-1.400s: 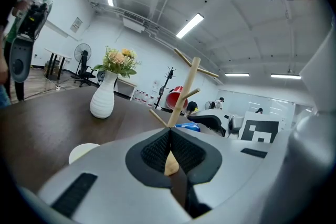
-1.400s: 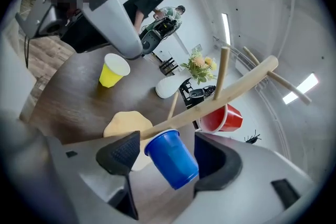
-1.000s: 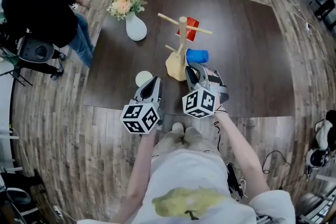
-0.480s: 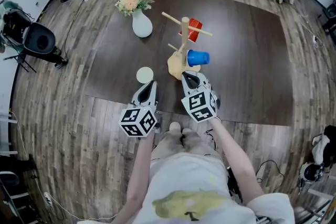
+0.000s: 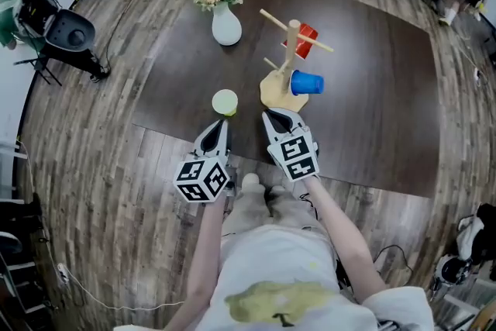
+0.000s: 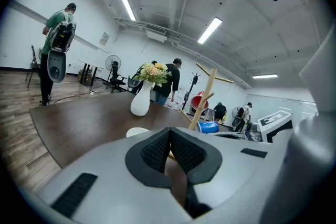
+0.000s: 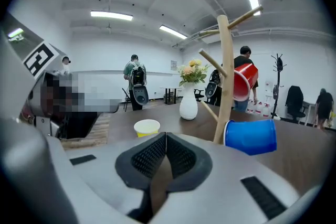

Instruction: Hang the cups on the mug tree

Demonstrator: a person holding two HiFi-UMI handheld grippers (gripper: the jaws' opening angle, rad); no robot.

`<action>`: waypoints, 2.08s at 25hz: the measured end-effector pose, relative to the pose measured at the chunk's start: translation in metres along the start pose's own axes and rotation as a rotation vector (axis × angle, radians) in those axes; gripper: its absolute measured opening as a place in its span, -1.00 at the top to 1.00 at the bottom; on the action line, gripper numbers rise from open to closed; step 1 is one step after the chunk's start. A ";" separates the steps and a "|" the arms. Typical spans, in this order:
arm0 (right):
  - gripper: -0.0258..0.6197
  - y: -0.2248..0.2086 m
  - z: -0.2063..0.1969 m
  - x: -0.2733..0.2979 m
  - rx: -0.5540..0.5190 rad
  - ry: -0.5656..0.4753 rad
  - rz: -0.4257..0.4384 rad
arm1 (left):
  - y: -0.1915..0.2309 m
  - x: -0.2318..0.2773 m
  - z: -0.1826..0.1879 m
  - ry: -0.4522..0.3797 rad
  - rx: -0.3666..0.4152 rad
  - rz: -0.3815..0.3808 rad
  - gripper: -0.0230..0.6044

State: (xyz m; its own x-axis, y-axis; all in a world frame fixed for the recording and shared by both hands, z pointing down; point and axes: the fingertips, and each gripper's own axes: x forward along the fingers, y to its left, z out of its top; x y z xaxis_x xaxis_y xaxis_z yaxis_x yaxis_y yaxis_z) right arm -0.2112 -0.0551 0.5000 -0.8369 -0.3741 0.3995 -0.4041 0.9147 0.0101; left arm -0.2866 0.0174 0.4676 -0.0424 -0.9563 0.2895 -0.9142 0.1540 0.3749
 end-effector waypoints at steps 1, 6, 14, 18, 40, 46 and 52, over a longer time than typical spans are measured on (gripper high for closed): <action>0.85 0.002 0.000 0.002 0.019 -0.008 0.010 | 0.005 -0.002 0.000 0.000 -0.003 0.007 0.85; 0.85 0.022 -0.001 0.023 0.075 -0.025 0.064 | 0.033 -0.006 0.001 0.022 -0.005 0.027 0.85; 0.54 0.052 -0.018 0.068 0.080 0.035 0.102 | 0.070 0.001 -0.003 0.088 0.003 0.003 0.85; 0.38 0.061 -0.027 0.085 0.068 0.069 0.103 | 0.081 0.006 -0.001 0.105 0.000 -0.017 0.85; -0.07 0.063 -0.035 0.147 0.101 0.138 -0.011 | 0.117 0.036 0.009 0.159 0.012 -0.096 0.85; -0.04 0.058 -0.034 0.146 0.127 0.134 -0.053 | 0.117 0.043 0.013 0.164 0.024 -0.133 0.85; -0.03 0.045 -0.030 0.136 0.211 0.090 -0.108 | 0.109 0.047 0.016 0.164 0.040 -0.171 0.85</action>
State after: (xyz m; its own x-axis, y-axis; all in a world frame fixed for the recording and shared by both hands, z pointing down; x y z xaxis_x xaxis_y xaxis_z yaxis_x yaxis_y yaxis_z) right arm -0.3321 -0.0605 0.5826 -0.7523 -0.4442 0.4865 -0.5653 0.8145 -0.1305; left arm -0.3948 -0.0149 0.5079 0.1770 -0.9140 0.3650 -0.9178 -0.0194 0.3965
